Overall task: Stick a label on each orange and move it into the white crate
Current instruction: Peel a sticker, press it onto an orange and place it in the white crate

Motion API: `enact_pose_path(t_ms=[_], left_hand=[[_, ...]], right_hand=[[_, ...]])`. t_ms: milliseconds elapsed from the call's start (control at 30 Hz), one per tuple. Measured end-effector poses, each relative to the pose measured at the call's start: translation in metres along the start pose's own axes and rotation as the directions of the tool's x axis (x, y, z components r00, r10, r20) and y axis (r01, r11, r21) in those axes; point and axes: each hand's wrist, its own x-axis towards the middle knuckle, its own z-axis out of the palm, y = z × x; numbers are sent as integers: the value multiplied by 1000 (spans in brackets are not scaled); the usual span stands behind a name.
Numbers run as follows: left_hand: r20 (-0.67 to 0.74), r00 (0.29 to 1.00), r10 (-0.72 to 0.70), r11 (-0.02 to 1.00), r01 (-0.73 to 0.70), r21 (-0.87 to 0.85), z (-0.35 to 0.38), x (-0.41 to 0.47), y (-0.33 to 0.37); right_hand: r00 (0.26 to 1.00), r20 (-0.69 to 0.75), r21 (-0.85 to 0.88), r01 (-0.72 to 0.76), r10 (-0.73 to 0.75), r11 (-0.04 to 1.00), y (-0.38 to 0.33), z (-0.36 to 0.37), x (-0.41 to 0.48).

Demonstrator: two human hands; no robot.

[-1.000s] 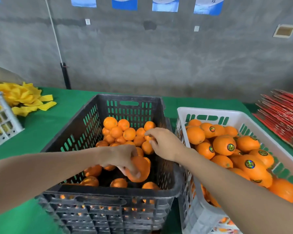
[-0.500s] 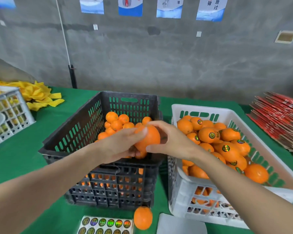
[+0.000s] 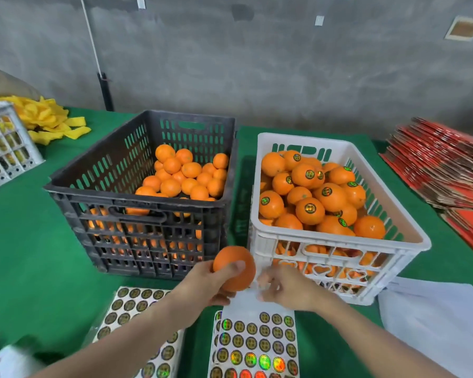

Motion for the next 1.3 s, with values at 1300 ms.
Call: enact_pose_path(t_ms=[1300], left_hand=[[61,992,-113,989,118,-85,-9,44,-35]], right_hand=[[970,-241,-236,-97,38,967,32,60,48]])
